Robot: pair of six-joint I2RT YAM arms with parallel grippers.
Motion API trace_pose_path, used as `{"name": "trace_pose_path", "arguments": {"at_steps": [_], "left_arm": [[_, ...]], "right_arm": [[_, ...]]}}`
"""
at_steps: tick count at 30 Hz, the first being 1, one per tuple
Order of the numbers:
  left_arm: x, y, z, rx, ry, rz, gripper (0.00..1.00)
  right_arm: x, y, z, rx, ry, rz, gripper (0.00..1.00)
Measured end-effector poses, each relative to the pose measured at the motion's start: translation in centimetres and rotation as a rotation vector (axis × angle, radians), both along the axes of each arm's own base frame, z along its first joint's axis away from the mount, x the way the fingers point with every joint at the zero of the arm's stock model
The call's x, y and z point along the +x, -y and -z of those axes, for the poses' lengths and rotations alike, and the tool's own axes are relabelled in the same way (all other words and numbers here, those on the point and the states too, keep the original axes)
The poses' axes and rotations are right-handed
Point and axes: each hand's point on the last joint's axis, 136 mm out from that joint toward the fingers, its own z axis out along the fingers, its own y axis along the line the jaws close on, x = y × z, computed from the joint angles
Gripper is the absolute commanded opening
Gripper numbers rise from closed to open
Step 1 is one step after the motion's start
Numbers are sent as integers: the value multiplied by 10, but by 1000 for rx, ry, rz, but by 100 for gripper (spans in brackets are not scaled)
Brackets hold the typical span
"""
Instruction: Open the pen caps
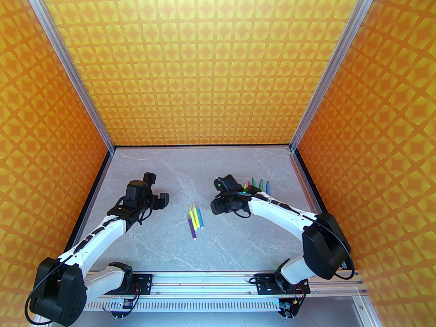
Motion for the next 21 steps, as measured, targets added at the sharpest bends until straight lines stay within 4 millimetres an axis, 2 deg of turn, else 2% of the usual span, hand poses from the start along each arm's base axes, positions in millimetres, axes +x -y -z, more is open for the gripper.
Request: {"name": "trace_pose_path", "arguments": {"at_steps": [9, 21], "left_arm": [[-2, -1, -6, -5, 29, 0, 92], [-5, -4, -7, -4, 51, 0, 92]], "right_arm": [[-13, -36, 18, -38, -60, -66, 57], [-3, -70, 36, -66, -105, -87, 48]]}}
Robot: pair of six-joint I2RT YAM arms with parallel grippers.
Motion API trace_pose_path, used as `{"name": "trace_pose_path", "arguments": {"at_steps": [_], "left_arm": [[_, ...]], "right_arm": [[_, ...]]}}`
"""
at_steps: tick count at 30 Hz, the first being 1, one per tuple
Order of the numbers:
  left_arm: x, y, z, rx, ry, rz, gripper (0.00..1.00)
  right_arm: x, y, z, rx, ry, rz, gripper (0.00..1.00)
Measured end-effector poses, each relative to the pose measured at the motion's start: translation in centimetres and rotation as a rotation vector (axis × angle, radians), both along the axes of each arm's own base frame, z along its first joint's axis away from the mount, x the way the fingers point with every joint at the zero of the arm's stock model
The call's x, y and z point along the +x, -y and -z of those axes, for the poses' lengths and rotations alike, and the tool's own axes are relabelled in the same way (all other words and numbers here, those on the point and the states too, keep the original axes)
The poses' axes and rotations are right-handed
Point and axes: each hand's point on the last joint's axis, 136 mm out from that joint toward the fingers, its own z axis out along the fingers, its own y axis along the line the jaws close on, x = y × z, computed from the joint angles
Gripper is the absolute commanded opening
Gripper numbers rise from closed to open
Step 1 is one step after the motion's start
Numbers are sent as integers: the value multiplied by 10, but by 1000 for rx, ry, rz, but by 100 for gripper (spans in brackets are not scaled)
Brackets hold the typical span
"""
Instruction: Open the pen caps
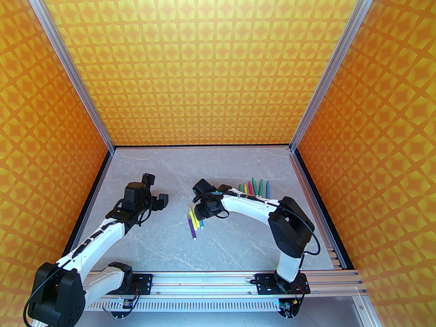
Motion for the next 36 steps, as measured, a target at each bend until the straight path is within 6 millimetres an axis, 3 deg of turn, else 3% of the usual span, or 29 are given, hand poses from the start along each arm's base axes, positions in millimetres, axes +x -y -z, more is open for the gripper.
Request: {"name": "trace_pose_path", "arguments": {"at_steps": [13, 36], "left_arm": [[0, 0, -5, -5, 19, 0, 92], [0, 0, -5, -5, 20, 0, 92]], "right_arm": [[1, -6, 27, -66, -63, 13, 35], [5, -10, 39, -96, -82, 15, 30]]}}
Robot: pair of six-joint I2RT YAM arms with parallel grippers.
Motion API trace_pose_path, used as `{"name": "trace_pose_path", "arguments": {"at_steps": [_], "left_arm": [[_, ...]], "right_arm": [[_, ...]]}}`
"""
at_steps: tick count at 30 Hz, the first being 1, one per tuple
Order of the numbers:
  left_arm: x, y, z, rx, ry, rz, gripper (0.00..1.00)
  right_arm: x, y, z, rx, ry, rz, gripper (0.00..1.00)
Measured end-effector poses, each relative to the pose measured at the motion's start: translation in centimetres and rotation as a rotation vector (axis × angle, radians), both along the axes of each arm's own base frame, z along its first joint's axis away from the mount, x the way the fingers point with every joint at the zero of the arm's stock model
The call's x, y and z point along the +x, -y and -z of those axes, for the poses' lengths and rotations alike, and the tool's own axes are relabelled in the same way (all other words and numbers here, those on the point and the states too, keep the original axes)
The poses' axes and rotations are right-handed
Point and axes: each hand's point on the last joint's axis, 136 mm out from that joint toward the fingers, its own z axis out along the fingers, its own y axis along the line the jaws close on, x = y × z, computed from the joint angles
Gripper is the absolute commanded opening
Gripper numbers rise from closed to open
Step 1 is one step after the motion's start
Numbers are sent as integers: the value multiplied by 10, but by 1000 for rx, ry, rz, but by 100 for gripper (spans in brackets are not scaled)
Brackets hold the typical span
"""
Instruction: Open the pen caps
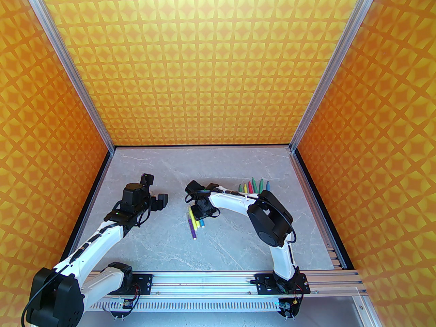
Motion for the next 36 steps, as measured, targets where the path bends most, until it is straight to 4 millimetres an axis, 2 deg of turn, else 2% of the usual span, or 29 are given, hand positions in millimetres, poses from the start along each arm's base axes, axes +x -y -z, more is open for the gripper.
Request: {"name": "trace_pose_path", "arguments": {"at_steps": [21, 32, 36], "left_arm": [[0, 0, 0, 0, 0, 0, 93], [0, 0, 1, -1, -3, 2, 93], [1, 5, 11, -9, -32, 22, 92]], "right_arm": [[3, 4, 5, -73, -7, -1, 25], [6, 6, 3, -99, 11, -10, 7], [10, 10, 0, -116, 41, -11, 3]]}}
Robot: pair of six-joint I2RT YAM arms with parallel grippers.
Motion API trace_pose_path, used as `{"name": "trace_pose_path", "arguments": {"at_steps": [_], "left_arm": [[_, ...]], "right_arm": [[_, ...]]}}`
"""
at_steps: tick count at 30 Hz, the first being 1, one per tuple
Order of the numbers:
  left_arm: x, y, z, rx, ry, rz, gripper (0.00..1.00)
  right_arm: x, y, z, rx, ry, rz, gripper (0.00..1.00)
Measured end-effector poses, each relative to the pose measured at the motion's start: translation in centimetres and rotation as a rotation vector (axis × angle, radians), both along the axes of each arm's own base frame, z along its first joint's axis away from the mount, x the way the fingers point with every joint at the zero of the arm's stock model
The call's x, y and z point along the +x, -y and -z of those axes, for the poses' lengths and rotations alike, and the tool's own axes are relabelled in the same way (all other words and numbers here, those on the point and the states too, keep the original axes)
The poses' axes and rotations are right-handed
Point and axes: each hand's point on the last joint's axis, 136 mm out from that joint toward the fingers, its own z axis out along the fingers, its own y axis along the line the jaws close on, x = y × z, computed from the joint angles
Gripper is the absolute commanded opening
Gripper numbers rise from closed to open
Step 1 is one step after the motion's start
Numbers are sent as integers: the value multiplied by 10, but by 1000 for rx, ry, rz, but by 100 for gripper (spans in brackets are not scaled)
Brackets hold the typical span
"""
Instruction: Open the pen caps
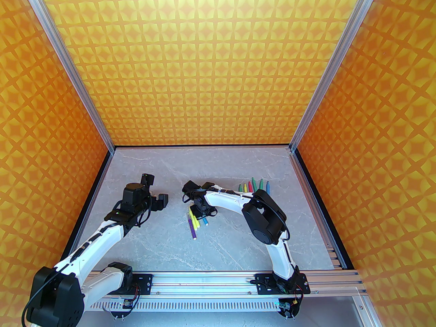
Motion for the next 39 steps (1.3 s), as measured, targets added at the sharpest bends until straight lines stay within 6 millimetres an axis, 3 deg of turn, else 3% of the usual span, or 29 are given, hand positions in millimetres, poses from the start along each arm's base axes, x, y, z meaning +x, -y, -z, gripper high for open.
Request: {"name": "trace_pose_path", "arguments": {"at_steps": [5, 17, 21, 29, 35, 39], "left_arm": [[-1, 10, 7, -37, -32, 43, 91], [3, 47, -12, -215, -41, 180, 83], [0, 64, -23, -304, -35, 256, 83], [-7, 102, -47, -464, -43, 423, 76], [-13, 122, -57, -555, -62, 505, 65], [-14, 132, -63, -590, -70, 546, 64]], "right_arm": [[1, 4, -16, 17, 48, -15, 0], [6, 5, -92, 389, 280, -44, 0], [9, 8, -101, 460, 328, -54, 0], [2, -8, -109, 603, 358, -115, 0], [-3, -21, -133, 721, 398, -174, 0], [-5, -28, -147, 776, 417, -212, 0]]}}
